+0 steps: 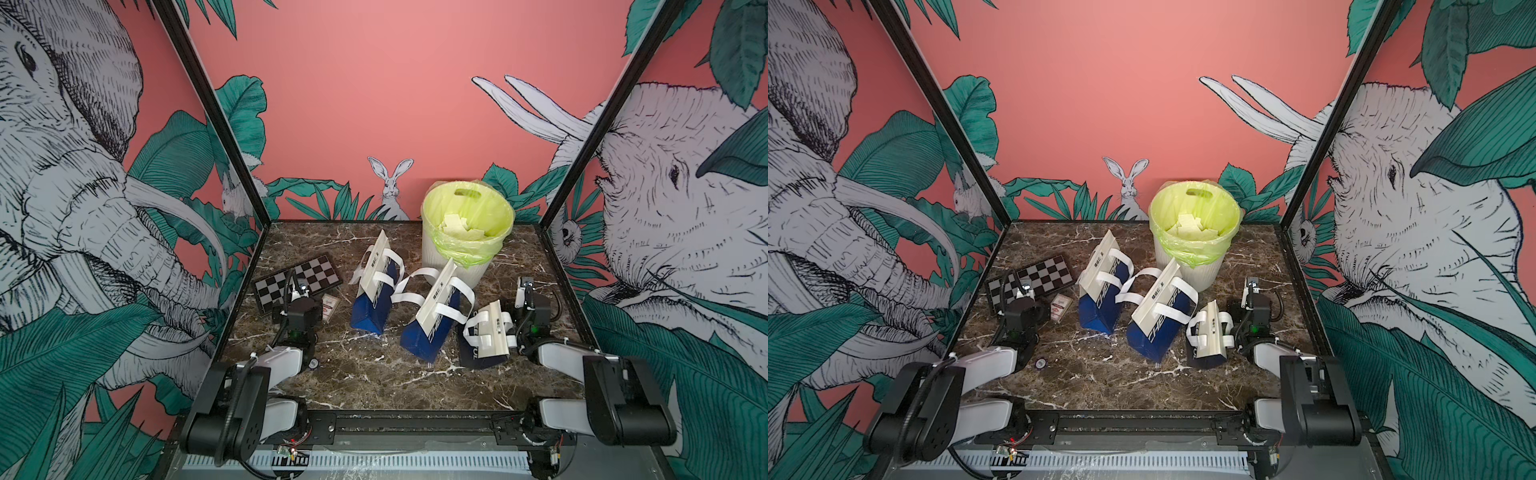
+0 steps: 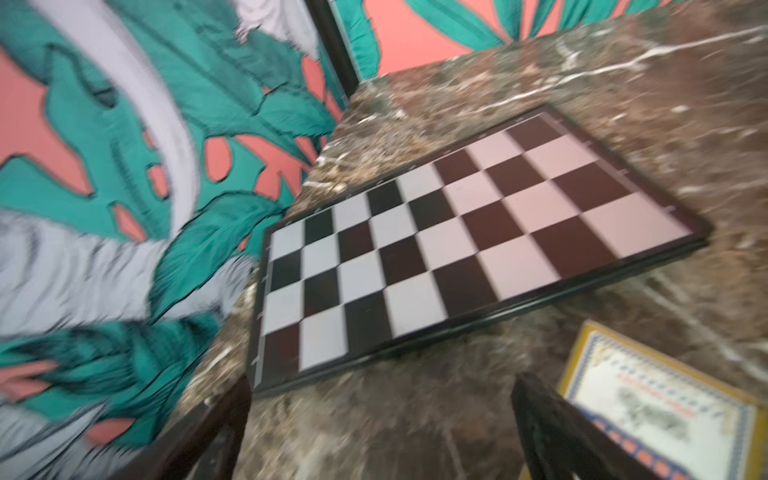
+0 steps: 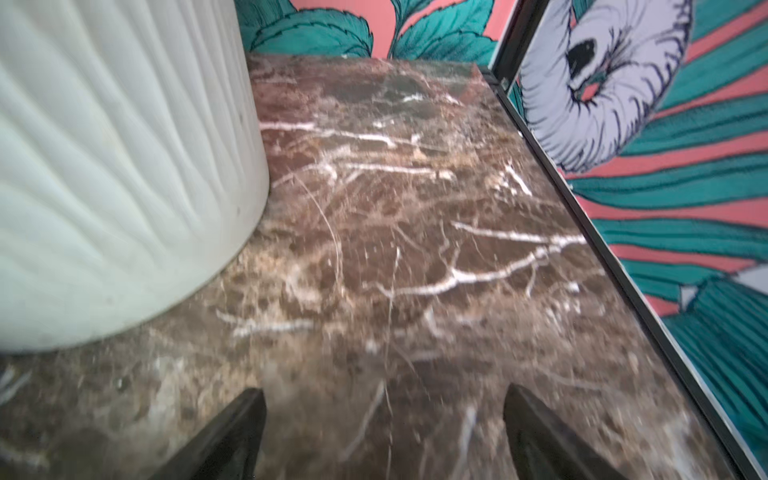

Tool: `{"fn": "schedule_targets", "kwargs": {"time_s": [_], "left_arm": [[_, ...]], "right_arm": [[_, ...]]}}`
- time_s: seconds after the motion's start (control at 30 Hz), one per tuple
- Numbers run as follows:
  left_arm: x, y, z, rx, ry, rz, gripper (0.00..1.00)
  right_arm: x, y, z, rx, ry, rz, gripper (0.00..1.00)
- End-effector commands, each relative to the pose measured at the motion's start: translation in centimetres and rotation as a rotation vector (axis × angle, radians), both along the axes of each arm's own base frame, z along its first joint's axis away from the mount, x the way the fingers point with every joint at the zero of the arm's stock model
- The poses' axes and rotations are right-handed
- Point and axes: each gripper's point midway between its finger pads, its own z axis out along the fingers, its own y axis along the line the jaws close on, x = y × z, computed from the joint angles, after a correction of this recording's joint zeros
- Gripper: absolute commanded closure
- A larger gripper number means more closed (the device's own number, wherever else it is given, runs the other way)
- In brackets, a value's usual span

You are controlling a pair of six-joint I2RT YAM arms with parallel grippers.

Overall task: Shred takeout receipts and throw away
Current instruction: Reset both arms

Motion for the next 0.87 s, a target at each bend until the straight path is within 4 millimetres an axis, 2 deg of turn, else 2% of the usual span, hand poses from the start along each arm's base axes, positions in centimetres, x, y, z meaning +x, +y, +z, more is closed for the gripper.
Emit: {"fn": "schedule_targets", "kwargs": {"time_s": [0.0,0.1,0.13,0.23,0.83], "left_arm": [[3.2,-2.3,3.0,-0.043,-0.145,-0.122,0.00],[4.7,-3.2,0.7,-0.043,-0.131,-0.179,0.00],[5.1,-3.2,1.3,-0.032,-0.158,-0.175,0.01],[5.3,-2.7,0.3,-0.077,-0.083,-0.161,0.00],[5.4,-2.4,0.4,-0.089,-0.079,-0.156,0.01]], "right_arm": [[2.2,0.6,1.5,0.004,-0.101,0.039,0.11],[2.8,0.7,0.6,0.005,-0.118,0.049,0.09],[2.8,0.6,0.4,0.003,-0.091,0.041,0.09],[2.9,0.7,0.4,0.002,-0.087,0.043,0.01],[3.0,1.4,0.2,-0.005,-0.057,0.083,0.01]]}}
